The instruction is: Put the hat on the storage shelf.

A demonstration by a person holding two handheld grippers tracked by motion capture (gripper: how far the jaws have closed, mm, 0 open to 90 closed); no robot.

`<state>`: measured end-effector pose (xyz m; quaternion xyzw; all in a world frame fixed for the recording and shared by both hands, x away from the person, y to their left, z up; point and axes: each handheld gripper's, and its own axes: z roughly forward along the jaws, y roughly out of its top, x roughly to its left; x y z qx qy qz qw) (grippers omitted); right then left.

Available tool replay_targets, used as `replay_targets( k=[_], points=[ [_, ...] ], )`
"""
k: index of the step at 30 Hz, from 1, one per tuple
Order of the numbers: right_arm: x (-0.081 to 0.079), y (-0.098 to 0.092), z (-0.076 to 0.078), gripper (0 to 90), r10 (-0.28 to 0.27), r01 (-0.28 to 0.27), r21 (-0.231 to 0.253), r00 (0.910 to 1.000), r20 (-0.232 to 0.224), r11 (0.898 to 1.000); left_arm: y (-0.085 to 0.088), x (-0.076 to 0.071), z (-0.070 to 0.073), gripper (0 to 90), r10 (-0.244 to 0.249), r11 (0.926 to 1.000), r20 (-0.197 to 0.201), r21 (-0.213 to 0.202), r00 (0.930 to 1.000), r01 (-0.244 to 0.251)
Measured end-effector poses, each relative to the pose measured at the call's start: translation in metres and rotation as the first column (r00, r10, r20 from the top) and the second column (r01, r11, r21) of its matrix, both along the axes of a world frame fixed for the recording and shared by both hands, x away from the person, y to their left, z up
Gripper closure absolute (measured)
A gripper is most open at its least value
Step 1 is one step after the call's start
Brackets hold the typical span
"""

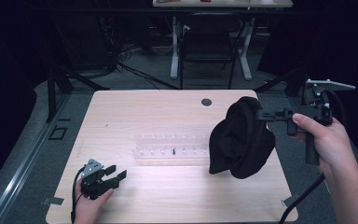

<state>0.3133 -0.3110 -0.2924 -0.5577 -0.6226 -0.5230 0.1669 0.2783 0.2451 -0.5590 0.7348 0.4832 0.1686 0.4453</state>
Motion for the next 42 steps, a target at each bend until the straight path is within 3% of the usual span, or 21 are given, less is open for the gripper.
replay_targets(
  k=[10,23,42],
  points=[
    [0.01,0.012,0.007,88.5,-0.002,0.002,0.009,0.9999,0.013,1.0,0.001,0.0,0.0,45.5,-0.004,1.0,-0.002,-0.001,1.0,0.004],
    [0.028,0.043,0.017,88.5,0.019,-0.019,0.022,0.9994,0.029,1.0,0.001,0.001,0.001,45.5,-0.01,1.0,-0.006,-0.001,0.9999,0.01],
    [0.057,0.086,0.015,88.6,0.047,-0.047,0.009,0.9984,0.031,0.999,0.001,0.002,0.001,45.5,-0.013,0.9999,0.001,-0.003,0.9999,0.013]
  ],
)
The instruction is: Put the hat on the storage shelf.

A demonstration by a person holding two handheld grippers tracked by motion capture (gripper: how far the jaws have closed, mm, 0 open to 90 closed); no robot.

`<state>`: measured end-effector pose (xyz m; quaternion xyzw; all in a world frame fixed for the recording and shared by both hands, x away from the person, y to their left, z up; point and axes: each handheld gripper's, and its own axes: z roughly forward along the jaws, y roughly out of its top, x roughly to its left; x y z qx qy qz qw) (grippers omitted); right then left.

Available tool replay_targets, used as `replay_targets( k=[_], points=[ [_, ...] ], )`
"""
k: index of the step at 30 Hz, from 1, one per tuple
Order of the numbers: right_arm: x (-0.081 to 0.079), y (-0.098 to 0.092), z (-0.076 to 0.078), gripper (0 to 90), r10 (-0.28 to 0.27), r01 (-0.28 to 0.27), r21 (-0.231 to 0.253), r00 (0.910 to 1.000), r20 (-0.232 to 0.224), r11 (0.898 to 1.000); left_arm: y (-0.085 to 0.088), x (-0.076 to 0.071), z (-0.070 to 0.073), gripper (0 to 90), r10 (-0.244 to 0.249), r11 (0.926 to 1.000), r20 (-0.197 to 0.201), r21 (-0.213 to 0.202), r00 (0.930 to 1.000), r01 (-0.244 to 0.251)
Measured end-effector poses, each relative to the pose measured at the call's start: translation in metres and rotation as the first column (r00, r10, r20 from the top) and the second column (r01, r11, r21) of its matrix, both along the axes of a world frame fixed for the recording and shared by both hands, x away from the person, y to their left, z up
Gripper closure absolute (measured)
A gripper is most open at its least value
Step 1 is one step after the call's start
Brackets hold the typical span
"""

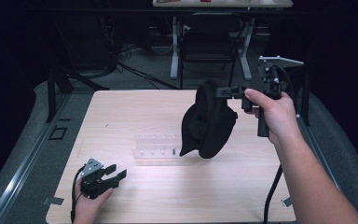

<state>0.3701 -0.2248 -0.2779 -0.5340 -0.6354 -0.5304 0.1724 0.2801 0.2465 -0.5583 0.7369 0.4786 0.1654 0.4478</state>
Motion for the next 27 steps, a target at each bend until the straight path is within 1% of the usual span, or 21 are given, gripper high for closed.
replay_targets(
  k=[2,4,10,11,13,17,20,27],
  points=[
    [0.004,0.006,-0.002,88.5,0.006,-0.006,-0.008,1.0,-0.004,1.0,0.0,0.0,0.0,45.5,0.001,1.0,-0.001,0.0,1.0,-0.001],
    [0.007,0.011,-0.003,88.6,0.005,-0.005,-0.007,1.0,-0.004,1.0,0.0,0.0,0.0,45.5,0.0,1.0,-0.001,0.001,1.0,0.0],
    [0.014,0.019,-0.007,88.5,0.011,-0.011,-0.008,0.9999,-0.01,1.0,0.0,0.001,0.0,45.5,-0.002,1.0,0.001,-0.003,1.0,0.002],
    [0.017,0.023,-0.009,88.5,0.011,-0.012,-0.02,0.9998,-0.016,1.0,0.001,0.0,0.0,45.5,-0.005,1.0,-0.003,-0.003,1.0,0.005],
    [0.019,0.026,-0.011,88.5,0.012,-0.012,-0.027,0.9999,-0.012,1.0,0.001,0.0,0.001,45.5,-0.005,1.0,-0.003,-0.002,1.0,0.005],
    [0.022,0.029,-0.013,88.5,0.01,-0.01,-0.022,0.9998,-0.014,1.0,0.001,0.0,0.001,45.5,-0.005,1.0,0.001,-0.005,1.0,0.005],
    [0.026,0.031,-0.015,88.5,0.008,-0.008,-0.027,0.9998,-0.017,1.0,0.001,0.0,0.001,45.5,-0.005,1.0,0.001,-0.007,1.0,0.005],
    [0.036,0.035,-0.027,88.5,0.006,-0.007,-0.028,0.9992,-0.04,1.0,0.001,0.0,0.001,45.5,-0.007,0.9999,0.001,-0.009,1.0,0.007]
  ],
)
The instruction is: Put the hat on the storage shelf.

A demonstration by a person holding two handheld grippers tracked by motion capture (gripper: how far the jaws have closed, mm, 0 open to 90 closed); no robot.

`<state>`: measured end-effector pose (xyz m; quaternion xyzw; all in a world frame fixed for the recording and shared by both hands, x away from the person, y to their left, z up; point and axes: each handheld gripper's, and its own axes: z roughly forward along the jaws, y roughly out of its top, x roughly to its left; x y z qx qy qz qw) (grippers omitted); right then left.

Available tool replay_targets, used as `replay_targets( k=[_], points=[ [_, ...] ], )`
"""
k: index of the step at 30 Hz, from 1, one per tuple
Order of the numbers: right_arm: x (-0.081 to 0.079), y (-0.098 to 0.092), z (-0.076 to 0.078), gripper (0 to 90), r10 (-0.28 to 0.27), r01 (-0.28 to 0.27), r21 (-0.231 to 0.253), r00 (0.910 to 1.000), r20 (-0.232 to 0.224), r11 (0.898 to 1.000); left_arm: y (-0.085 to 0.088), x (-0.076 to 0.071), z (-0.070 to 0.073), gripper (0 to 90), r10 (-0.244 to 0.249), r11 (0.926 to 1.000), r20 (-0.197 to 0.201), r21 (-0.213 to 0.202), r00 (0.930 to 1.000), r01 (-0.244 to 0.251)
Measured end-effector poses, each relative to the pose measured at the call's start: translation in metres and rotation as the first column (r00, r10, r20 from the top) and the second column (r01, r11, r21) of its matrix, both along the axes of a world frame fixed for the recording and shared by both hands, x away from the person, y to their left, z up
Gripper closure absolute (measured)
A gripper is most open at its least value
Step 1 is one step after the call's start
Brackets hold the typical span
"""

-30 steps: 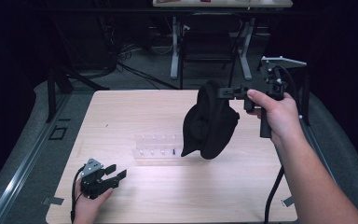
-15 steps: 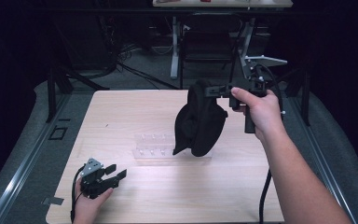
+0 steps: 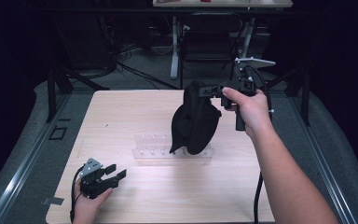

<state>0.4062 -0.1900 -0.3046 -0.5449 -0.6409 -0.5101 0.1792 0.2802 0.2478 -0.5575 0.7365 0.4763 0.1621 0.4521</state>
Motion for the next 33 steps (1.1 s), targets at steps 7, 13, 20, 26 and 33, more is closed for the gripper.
replay_targets(
  k=[7,13,20,26,33],
  points=[
    [0.005,0.004,-0.005,88.5,-0.001,0.001,-0.01,1.0,0.001,1.0,-0.001,0.0,0.0,45.5,-0.002,1.0,-0.001,-0.001,1.0,0.002],
    [0.008,0.006,-0.007,88.5,-0.006,0.006,-0.023,1.0,0.004,1.0,-0.001,0.0,0.0,45.5,-0.001,1.0,-0.001,0.001,1.0,0.001],
    [0.01,0.007,-0.008,88.4,0.001,-0.001,-0.02,1.0,0.003,1.0,-0.002,0.001,-0.001,45.5,-0.001,1.0,0.002,-0.001,1.0,0.001],
    [0.009,0.012,-0.01,88.4,0.02,-0.02,-0.013,0.9998,-0.001,1.0,-0.004,0.001,-0.001,45.6,-0.008,1.0,0.0,0.005,1.0,0.008],
    [0.004,0.022,-0.01,88.4,0.038,-0.038,-0.005,0.9993,0.001,0.999,-0.008,0.001,0.001,45.8,-0.016,0.9999,0.012,0.004,0.9998,0.016]
  ],
)
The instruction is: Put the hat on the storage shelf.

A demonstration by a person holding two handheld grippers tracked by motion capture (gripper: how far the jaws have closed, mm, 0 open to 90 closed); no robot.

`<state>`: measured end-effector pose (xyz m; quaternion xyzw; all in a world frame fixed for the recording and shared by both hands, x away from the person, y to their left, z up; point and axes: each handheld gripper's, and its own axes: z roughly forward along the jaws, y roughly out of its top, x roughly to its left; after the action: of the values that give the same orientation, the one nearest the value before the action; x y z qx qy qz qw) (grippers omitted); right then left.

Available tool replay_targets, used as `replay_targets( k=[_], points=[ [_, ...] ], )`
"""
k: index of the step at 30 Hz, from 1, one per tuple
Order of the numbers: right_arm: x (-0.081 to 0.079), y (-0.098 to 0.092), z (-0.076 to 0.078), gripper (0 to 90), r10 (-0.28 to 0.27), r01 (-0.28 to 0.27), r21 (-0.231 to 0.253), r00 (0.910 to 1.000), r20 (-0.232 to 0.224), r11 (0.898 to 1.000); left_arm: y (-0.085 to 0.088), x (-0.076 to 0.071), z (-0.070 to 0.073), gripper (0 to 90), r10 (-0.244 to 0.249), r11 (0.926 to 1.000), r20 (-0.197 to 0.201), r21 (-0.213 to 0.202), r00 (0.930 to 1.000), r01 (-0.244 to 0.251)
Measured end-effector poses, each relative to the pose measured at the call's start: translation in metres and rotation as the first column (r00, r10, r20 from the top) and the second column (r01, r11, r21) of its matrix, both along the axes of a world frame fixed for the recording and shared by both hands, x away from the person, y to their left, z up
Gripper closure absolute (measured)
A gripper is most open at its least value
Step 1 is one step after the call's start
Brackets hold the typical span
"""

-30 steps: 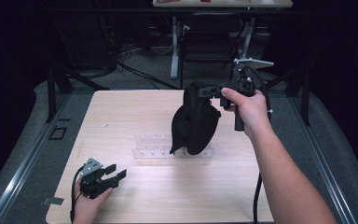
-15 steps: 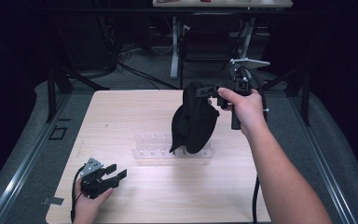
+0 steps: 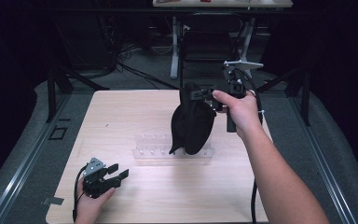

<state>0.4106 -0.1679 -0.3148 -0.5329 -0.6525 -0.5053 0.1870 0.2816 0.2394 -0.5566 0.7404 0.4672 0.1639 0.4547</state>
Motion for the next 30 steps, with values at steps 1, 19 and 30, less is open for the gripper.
replay_targets(
  k=[1,19,30],
  points=[
    [-0.001,0.002,0.0,88.4,0.012,-0.012,-0.002,0.9999,0.002,1.0,-0.001,0.0,0.001,45.9,-0.007,1.0,0.004,0.0,1.0,0.007],
    [0.001,0.024,-0.005,88.2,-0.005,0.005,0.044,1.0,-0.002,0.999,-0.025,0.004,0.033,47.4,-0.083,0.9956,0.077,-0.037,0.9936,0.086],
    [0.001,0.025,-0.006,88.2,-0.017,0.017,0.058,0.9999,0.004,0.998,-0.067,0.014,0.055,48.9,-0.175,0.9834,0.136,-0.023,0.9751,0.18]
  ],
)
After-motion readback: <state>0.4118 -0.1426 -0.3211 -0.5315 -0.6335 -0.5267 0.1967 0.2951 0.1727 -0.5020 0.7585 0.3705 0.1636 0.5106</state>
